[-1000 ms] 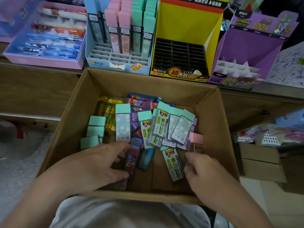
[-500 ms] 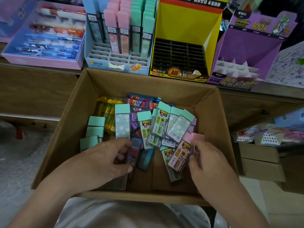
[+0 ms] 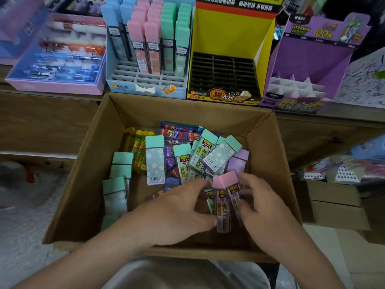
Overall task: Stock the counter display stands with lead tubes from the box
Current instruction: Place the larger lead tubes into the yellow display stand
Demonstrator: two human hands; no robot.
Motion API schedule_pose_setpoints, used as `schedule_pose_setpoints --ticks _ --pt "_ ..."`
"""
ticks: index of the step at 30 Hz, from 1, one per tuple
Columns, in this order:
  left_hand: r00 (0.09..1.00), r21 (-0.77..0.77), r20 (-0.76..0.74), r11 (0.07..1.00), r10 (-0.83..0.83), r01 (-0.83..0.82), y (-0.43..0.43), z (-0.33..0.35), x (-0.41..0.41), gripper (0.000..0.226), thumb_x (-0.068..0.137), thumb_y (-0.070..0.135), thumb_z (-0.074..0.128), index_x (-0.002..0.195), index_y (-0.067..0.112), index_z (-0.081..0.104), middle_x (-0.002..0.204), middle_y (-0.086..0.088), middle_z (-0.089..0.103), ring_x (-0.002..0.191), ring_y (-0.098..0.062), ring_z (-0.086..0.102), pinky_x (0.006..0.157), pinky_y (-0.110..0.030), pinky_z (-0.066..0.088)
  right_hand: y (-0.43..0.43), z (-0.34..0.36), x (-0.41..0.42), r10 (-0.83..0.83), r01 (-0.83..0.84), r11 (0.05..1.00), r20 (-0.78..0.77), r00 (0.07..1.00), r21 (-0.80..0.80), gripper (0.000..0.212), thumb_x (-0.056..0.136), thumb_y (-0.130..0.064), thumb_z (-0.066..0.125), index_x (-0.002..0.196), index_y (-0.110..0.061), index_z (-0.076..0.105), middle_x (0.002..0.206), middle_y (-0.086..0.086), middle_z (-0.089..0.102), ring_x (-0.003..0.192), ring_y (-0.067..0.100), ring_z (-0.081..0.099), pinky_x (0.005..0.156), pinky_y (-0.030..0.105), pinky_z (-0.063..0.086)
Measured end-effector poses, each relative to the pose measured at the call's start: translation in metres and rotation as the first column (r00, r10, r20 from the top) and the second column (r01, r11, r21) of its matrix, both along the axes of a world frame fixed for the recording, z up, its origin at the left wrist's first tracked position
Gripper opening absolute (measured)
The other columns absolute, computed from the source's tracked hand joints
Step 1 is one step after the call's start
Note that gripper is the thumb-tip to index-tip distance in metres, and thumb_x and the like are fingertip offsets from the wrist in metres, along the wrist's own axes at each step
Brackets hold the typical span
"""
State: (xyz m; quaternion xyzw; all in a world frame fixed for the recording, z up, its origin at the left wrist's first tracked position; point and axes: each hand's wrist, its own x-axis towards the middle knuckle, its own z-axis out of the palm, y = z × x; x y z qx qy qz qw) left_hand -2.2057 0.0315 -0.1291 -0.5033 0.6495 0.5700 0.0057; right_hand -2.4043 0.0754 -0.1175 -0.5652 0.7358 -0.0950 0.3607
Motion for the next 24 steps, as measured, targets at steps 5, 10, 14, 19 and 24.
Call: schedule_pose_setpoints --ticks 5,10,14,19,24 --pt "0.975 0.194 -0.097 0.965 0.198 -0.176 0.0 -0.007 -0.014 0.054 0.072 0.042 0.076 0.122 0.049 0.058 0.105 0.027 0.073 0.101 0.003 0.069 0.103 -0.037 0.053 -0.008 -0.004 -0.006 0.013 -0.002 0.99 -0.083 0.996 0.138 0.031 0.102 -0.016 0.052 0.129 -0.032 0.048 0.119 -0.01 0.061 0.11 0.011 0.058 0.094 0.035 0.054" --pt "0.955 0.313 -0.088 0.918 0.282 -0.242 0.001 -0.016 -0.018 0.053 0.064 0.032 0.08 0.116 0.032 0.069 0.105 0.007 0.078 0.108 -0.015 0.071 0.106 -0.044 0.052 -0.011 -0.011 -0.002 0.04 -0.023 0.981 -0.084 0.996 0.193 0.039 0.098 -0.016 0.059 0.132 -0.03 0.047 0.119 -0.01 0.06 0.106 0.01 0.061 0.092 0.034 0.056" --pt "0.937 0.403 -0.078 0.87 0.342 -0.284 -0.001 -0.021 -0.02 0.056 0.062 0.02 0.08 0.117 0.017 0.069 0.111 -0.01 0.077 0.112 -0.027 0.071 0.108 -0.049 0.05 -0.015 -0.014 0.002 0.048 -0.031 0.971 -0.068 0.996 0.237 0.051 0.096 -0.017 0.064 0.139 -0.027 0.04 0.12 -0.008 0.062 0.105 0.012 0.063 0.091 0.036 0.058" --pt "0.927 0.434 -0.089 0.852 0.364 -0.293 0.0 -0.022 -0.023 0.03 0.074 0.008 0.08 0.102 0.016 0.075 0.103 -0.011 0.08 0.102 -0.025 0.075 0.103 -0.047 0.054 -0.016 -0.019 0.006 0.08 -0.079 0.959 0.007 0.997 0.271 0.061 0.098 -0.019 0.062 0.149 -0.028 0.029 0.124 -0.009 0.061 0.105 0.011 0.063 0.09 0.035 0.058" --pt "0.907 0.426 -0.102 0.841 0.409 -0.332 0.001 -0.021 -0.021 0.029 0.091 0.004 0.071 0.117 0.018 0.067 0.113 -0.015 0.076 0.109 -0.028 0.072 0.094 -0.039 0.059 -0.018 -0.021 0.007 0.047 -0.07 0.974 0.112 0.993 0.217 0.048 0.096 -0.024 0.067 0.133 -0.037 0.041 0.123 -0.009 0.059 0.11 0.012 0.06 0.094 0.041 0.056"
